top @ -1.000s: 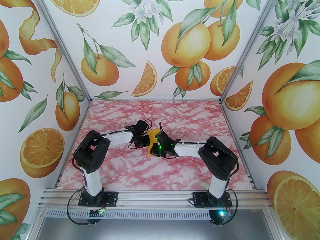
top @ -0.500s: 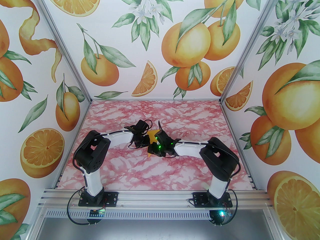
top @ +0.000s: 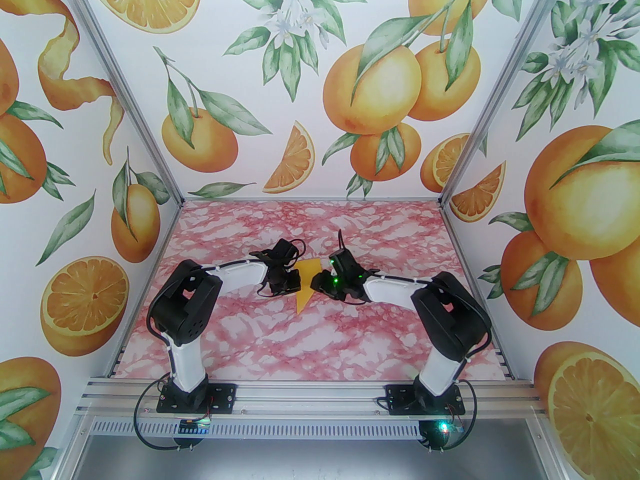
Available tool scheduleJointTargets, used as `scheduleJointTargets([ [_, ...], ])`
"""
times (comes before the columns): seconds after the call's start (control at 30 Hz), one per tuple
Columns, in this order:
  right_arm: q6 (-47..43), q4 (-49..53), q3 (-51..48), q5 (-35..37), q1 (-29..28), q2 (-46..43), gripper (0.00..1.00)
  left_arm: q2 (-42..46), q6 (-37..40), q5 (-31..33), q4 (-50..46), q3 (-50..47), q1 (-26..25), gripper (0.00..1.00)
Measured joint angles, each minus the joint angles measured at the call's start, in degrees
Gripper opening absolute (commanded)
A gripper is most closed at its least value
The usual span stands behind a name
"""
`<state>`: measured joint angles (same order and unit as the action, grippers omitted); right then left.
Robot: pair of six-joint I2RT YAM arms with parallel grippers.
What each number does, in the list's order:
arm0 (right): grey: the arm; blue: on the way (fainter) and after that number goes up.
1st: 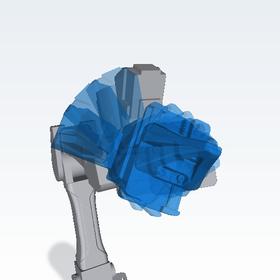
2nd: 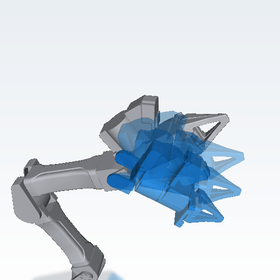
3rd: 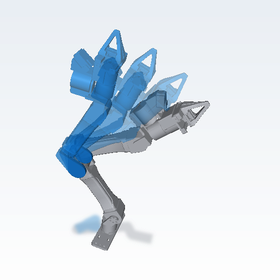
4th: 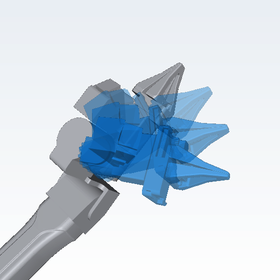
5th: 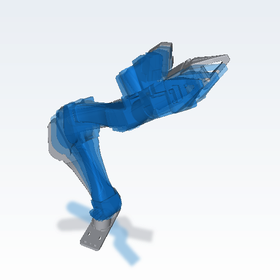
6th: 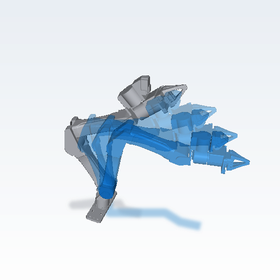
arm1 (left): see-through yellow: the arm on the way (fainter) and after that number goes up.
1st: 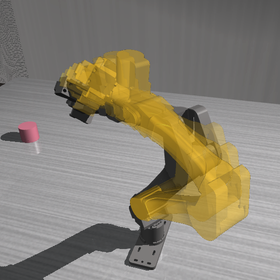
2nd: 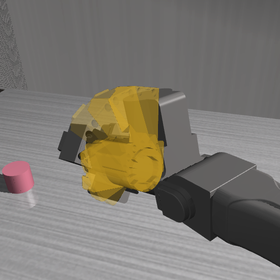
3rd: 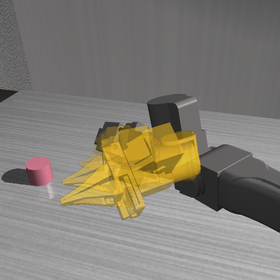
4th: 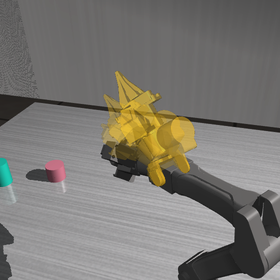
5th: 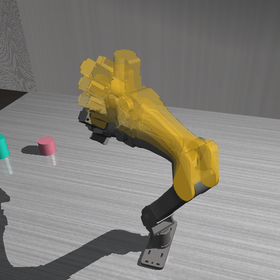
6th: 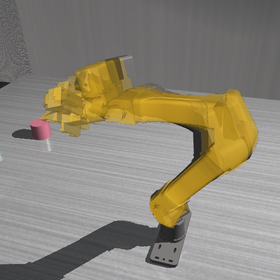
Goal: Fold a paper plane with a square sheet of paper (fold left side to right side)
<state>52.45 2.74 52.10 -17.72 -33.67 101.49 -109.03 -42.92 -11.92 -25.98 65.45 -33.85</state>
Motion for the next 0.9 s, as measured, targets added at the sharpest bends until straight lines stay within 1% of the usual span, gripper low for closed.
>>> scheduleJointTargets([
  [0.07,-0.28,-0.26,0.00,-0.33,0.22,0.02,0.29,-0.04,0.00,0.00,0.00,0.02,0.00,0.11],
  [0.1,-0.39,-0.37,0.00,-0.48,0.22,0.02,0.25,-0.04,0.04,0.00,-0.04,0.07,0.00,0.11],
  [0.23,-0.44,-0.68,0.02,-0.87,0.22,0.02,0.23,-0.15,0.07,0.00,-0.26,0.28,-0.04,0.11],
  [0.27,-0.46,-0.87,0.02,-0.94,0.22,0.02,0.21,-0.15,0.09,0.00,-0.28,0.28,-0.04,0.11],
  [0.4,-0.44,-1.44,0.33,-1.60,0.22,0.07,0.20,-0.20,0.28,0.00,-0.37,0.35,-0.04,0.11],
  [0.7,-0.44,-1.92,3.04,-2.60,-0.57,1.07,0.14,-0.24,0.92,-0.02,-0.37,0.42,-0.07,0.11],
  [0.9,-0.39,-2.10,4.76,-2.82,-2.01,2.95,0.14,-0.24,0.94,-0.02,-0.39,0.42,-0.09,0.11],
])
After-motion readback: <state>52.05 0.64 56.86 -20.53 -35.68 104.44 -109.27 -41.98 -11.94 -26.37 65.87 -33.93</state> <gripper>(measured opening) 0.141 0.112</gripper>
